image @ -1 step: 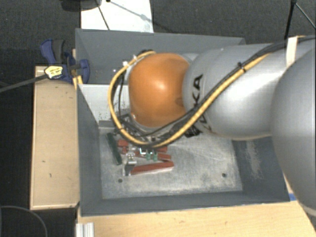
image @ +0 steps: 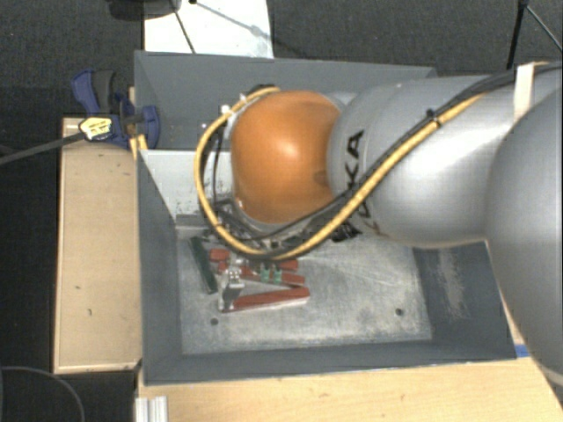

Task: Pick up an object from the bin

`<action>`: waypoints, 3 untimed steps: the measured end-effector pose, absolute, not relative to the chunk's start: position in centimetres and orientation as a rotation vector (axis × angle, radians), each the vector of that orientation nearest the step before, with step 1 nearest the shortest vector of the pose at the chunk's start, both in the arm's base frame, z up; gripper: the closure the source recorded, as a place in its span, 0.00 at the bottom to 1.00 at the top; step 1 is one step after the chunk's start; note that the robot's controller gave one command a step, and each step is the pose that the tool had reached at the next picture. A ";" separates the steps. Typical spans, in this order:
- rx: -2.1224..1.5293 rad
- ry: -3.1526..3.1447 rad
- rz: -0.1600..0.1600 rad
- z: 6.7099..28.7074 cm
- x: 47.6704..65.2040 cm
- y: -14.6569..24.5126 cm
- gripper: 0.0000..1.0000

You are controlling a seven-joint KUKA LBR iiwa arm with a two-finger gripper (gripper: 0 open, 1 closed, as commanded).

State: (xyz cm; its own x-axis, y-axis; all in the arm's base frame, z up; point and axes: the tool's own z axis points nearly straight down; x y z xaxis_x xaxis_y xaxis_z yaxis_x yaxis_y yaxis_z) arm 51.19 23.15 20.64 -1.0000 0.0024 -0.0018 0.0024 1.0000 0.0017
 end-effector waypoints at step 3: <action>-0.010 3.141 0.003 14.3 57.2 15.9 0.00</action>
Offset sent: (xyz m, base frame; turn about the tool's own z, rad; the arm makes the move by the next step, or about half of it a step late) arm 0.0804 -0.0937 -0.0726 -0.0684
